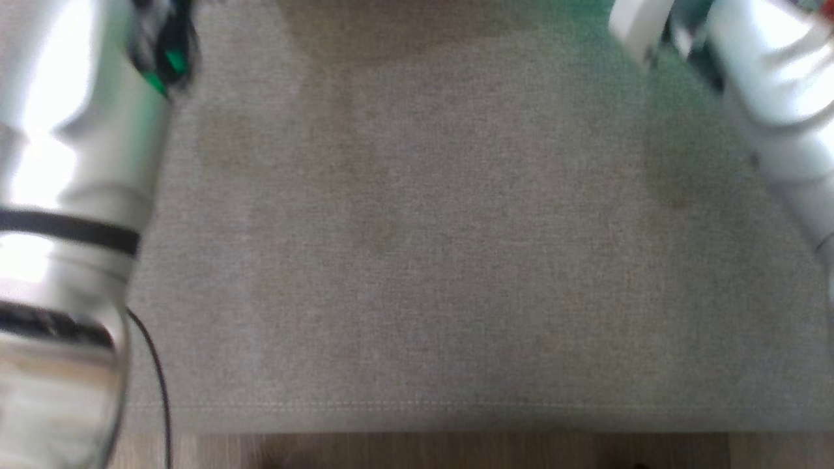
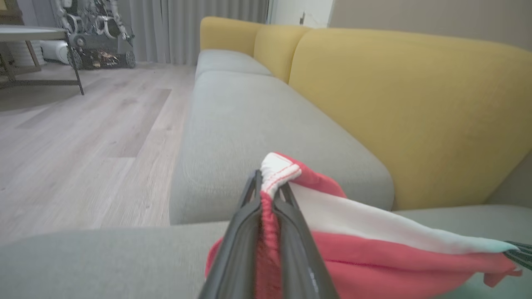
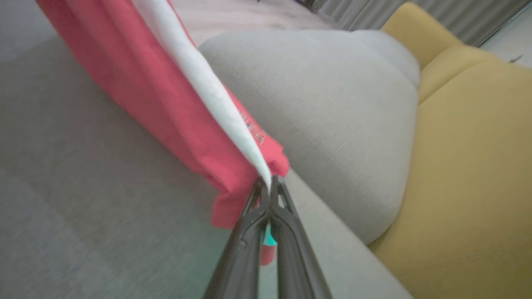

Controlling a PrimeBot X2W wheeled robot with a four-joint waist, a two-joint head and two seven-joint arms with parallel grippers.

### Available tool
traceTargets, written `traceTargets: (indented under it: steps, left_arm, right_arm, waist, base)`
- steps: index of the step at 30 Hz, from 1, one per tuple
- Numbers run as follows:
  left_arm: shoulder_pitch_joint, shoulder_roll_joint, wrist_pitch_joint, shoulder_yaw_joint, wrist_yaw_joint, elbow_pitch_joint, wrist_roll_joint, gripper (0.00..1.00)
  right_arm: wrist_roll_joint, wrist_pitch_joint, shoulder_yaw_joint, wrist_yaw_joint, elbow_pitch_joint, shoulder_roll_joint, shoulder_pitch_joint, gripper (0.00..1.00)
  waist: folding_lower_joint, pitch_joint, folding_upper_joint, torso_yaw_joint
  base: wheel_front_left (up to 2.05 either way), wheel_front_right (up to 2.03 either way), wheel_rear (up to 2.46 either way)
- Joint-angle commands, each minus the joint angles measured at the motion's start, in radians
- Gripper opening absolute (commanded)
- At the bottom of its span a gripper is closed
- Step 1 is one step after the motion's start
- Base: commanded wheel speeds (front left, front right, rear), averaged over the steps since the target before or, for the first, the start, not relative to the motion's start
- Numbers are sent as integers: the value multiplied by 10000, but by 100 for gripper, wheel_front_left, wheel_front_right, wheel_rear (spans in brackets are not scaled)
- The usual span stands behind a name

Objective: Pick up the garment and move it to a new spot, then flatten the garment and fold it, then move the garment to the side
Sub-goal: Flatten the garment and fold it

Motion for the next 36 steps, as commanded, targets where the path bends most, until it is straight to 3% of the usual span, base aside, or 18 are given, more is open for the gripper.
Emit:
traceTargets:
  steps: [1,8,15,24,36]
  left_arm:
    - [202,284,-116,147,-89,-232,219,0]
    - [2359,177,-118,-130,-346,-319,866,0]
    - [4163,383,-119,-593,-586,-353,1270,0]
    - [5211,451,-119,-1128,-715,-393,1473,0]
    - [6981,531,94,-1762,-779,-926,1337,0]
  right_arm:
    - [255,-127,251,65,43,135,394,0]
    - [1467,-60,1749,65,250,-177,1749,0]
    - [2845,531,3104,65,-570,-1000,2763,0]
    - [3540,1573,3360,65,-2336,-2194,3825,0]
    - [4626,4096,3366,65,-6057,-4300,5894,0]
  waist:
    - [-1,-208,1,102]
    - [-1,-866,1,234]
    - [-1,-1488,1,269]
    - [-1,-2242,1,385]
    - [-1,-3828,1,401]
  base:
    - [0,0,0]
    - [0,0,0]
    - [0,0,0]
    - [0,0,0]
    - [0,0,0]
